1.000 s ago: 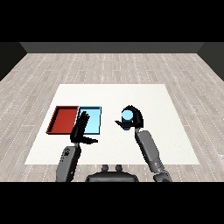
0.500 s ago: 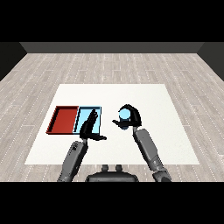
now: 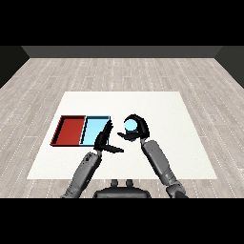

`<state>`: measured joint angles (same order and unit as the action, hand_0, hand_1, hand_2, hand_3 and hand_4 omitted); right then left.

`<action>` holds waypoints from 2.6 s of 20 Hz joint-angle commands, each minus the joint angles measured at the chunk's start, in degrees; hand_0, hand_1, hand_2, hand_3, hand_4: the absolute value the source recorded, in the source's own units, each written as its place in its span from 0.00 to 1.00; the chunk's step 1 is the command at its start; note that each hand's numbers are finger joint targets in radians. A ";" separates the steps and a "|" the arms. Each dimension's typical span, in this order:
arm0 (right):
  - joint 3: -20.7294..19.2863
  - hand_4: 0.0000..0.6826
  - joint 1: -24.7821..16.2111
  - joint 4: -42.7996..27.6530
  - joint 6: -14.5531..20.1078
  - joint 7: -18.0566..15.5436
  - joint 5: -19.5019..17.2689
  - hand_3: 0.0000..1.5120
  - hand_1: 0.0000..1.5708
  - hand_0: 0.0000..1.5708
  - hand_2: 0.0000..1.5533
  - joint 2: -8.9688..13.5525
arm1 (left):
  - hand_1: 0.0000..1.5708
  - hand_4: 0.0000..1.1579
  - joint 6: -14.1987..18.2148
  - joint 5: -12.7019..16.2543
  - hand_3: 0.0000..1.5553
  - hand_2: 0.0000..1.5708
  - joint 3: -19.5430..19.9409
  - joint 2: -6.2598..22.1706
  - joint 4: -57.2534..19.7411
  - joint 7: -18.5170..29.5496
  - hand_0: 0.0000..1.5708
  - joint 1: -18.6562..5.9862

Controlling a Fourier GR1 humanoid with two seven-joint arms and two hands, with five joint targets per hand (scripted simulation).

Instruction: Pick the blue can and put it in the blue box

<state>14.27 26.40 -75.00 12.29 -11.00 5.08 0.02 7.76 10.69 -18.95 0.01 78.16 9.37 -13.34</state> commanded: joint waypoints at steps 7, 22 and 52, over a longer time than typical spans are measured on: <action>3.21 0.90 -2.22 -8.48 0.40 6.35 -1.55 0.94 0.91 0.91 0.94 -0.02 | 0.00 0.00 5.23 4.10 0.00 0.00 -4.64 -0.01 -5.37 1.15 0.00 -4.73; 7.07 0.90 1.01 3.68 1.18 -5.81 3.71 0.94 0.94 0.94 0.95 -0.01 | 0.00 0.00 5.46 6.28 0.00 0.00 -8.52 -0.01 -8.35 4.17 0.00 -5.41; 15.24 0.84 3.32 2.17 6.00 -4.54 9.23 0.93 0.94 0.94 0.94 0.07 | 0.71 0.60 23.69 6.39 0.54 0.70 -14.50 0.10 -14.66 -3.69 0.71 -19.60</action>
<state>28.79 30.30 -74.04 19.43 -13.61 12.74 1.76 25.03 14.45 -31.21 2.39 63.26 10.00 -28.13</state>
